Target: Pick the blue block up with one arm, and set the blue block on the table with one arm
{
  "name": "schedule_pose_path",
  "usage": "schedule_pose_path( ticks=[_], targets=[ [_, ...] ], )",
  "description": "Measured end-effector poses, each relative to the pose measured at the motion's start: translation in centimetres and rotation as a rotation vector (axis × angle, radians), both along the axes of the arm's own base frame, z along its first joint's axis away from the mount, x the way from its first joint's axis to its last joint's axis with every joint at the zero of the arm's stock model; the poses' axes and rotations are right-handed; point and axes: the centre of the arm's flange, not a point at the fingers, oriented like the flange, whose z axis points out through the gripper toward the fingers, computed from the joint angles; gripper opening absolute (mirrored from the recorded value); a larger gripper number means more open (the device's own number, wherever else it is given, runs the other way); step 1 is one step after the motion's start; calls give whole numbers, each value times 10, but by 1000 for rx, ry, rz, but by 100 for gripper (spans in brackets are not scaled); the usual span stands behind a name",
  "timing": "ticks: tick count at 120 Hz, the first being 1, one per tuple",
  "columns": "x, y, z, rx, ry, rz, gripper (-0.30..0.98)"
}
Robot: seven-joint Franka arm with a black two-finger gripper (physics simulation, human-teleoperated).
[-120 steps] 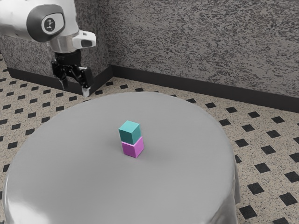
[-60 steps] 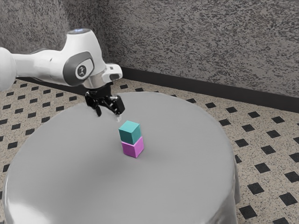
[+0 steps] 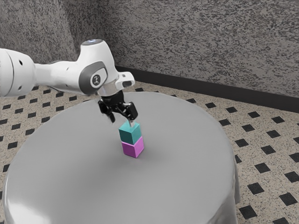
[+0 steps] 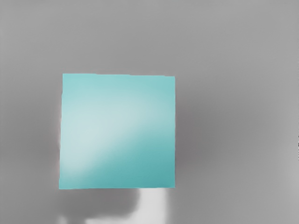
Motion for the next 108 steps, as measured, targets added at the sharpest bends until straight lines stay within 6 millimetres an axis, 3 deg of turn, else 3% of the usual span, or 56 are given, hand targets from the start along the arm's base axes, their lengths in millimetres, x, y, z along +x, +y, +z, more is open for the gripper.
schedule_pose_path(
  ticks=[22, 57, 108],
  targets=[
    [17, 12, -17, 10, 6, -11, 69],
    [31, 12, -35, 9, 14, -46, 69],
    [34, 9, -65, -11, 52, -63, 69]
  ],
)
